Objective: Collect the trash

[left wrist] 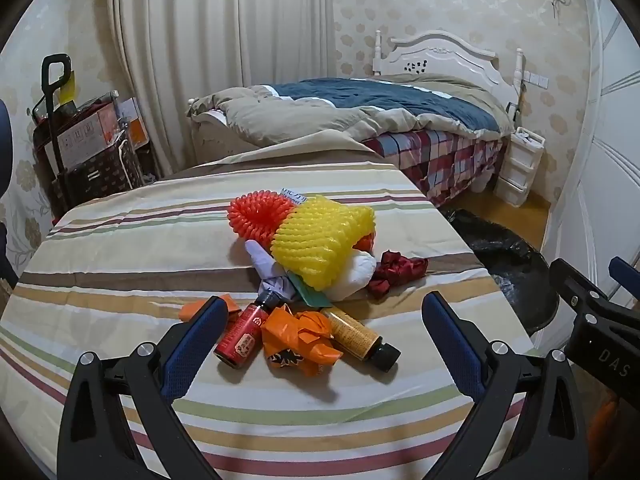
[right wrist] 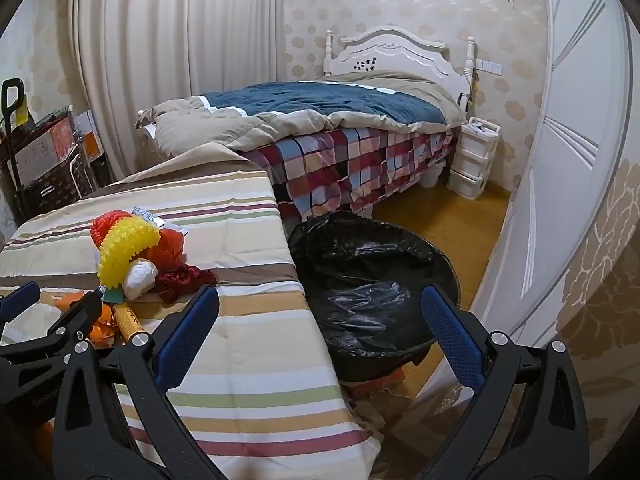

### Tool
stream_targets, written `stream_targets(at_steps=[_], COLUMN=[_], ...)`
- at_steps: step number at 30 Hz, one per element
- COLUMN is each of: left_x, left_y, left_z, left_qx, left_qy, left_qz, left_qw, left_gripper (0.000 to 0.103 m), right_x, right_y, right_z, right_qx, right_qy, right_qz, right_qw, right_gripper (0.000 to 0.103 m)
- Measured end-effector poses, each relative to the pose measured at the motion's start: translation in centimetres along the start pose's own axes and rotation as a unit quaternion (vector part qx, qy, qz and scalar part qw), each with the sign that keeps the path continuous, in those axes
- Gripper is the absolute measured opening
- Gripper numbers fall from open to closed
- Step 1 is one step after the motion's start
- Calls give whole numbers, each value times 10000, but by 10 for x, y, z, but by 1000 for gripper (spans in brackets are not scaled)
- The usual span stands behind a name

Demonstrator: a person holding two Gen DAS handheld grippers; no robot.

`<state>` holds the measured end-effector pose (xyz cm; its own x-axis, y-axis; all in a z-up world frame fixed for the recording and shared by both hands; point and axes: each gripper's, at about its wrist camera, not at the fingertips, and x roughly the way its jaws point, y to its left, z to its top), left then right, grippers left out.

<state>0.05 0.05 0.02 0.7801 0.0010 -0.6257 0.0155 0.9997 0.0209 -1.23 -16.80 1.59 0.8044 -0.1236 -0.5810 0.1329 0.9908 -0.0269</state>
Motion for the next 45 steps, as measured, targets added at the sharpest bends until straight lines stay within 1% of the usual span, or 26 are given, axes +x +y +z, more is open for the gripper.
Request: stream_targets(at_steps=[3, 4, 7, 9, 10, 15, 23, 29, 45], left_x=[1, -5, -7, -6, -11, -15, -14, -15, -15], left_y=[0, 3, 5, 7, 4, 5, 3, 3, 5], left_z=[1, 4, 7, 9, 6, 9, 6, 5, 4], left_qx=[-48, -17, -38, -20, -8, -8, -8, -9, -29], left_qy=[12, -22, -31, -55, -112, -128, -139, -139, -123], left_qz=[35, -63, -68, -54, -41, -48, -46, -45, -30], left_qw=[10000, 10000, 10000, 10000, 9999, 9999, 9999, 9999, 9999], left_gripper=[97, 97, 97, 97, 97, 97, 97, 97, 97], right_x=[0, 1, 4, -3, -3, -5, -8, -9, -8], right_y=[-1, -1, -1, -3, -3, -4, -10, -5, -7], right_z=[1, 1, 2, 1, 1, 1, 1, 0, 0], right_qx=[-4, -1, 3, 13, 11, 16, 22, 22, 30], right_qy=[4, 8, 25, -54, -52, -62, -68, -92, -89], right_qz=[-1, 0, 4, 13, 15, 25, 4, 4, 7], right_qw=[10000, 10000, 10000, 10000, 10000, 10000, 10000, 10000, 10000], right_gripper=[99, 99, 99, 99, 99, 99, 99, 99, 99])
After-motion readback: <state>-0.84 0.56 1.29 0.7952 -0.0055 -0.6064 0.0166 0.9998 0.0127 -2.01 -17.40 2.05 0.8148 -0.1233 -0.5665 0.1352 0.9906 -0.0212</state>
